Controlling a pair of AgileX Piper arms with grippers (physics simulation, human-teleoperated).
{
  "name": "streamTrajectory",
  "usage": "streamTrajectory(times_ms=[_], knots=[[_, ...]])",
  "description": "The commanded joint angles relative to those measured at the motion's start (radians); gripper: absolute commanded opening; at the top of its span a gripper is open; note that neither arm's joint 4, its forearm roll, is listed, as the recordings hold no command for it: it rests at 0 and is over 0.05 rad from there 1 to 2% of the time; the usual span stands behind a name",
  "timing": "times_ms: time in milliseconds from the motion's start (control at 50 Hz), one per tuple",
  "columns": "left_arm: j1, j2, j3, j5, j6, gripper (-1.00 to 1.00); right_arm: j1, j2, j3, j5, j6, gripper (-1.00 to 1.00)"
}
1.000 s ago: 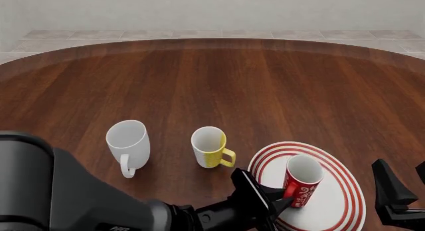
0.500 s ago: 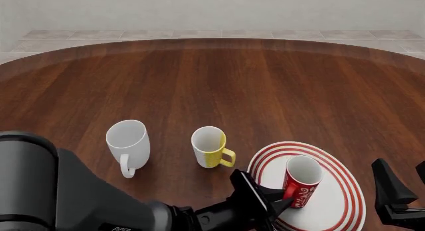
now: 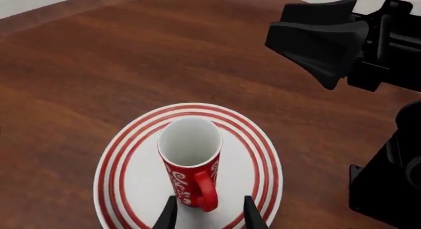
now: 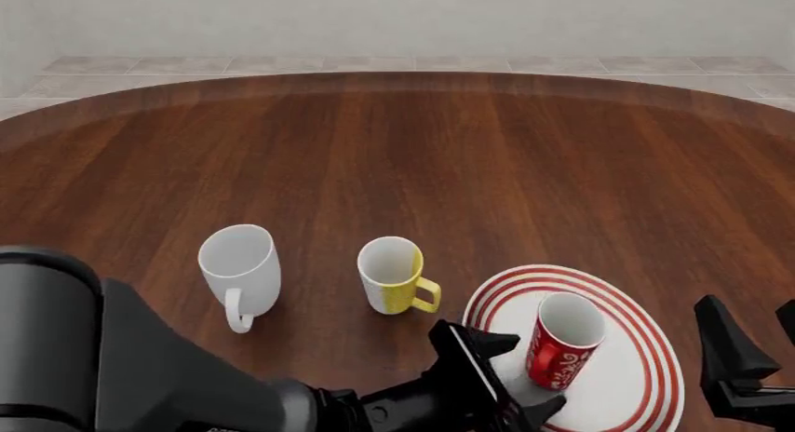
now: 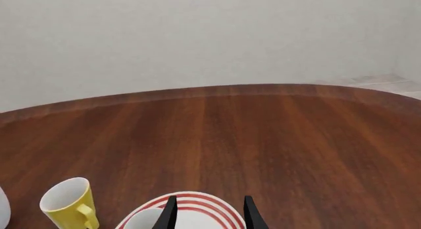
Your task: Pick up the red mug and put it on the plate
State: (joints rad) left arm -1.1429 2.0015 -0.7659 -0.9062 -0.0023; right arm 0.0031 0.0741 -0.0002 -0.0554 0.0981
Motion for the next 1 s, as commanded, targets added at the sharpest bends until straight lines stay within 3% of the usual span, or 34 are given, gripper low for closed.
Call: streamTrajectory(times_ms=[20, 260, 440, 660, 1000], knots=[[-0.012, -0.016, 0.008, -0.003, 0.01, 1.0, -0.001, 0.012, 0.0, -0.011, 0.003, 1.0], [-0.015, -0.068, 0.029, 0.015, 0.011, 1.0, 0.004, 0.006, 0.0, -0.006, -0.008, 1.0], [-0.007, -0.186, 0.085, 0.043, 0.018, 1.0, 0.007, -0.019, 0.0, 0.015, -0.019, 1.0], [0.014, -0.458, 0.215, 0.114, 0.02, 1.0, 0.009, -0.061, -0.001, 0.052, -0.038, 1.0], [0.116, -1.046, 0.369, 0.438, 0.014, 1.0, 0.0, -0.071, -0.01, 0.069, -0.063, 1.0]])
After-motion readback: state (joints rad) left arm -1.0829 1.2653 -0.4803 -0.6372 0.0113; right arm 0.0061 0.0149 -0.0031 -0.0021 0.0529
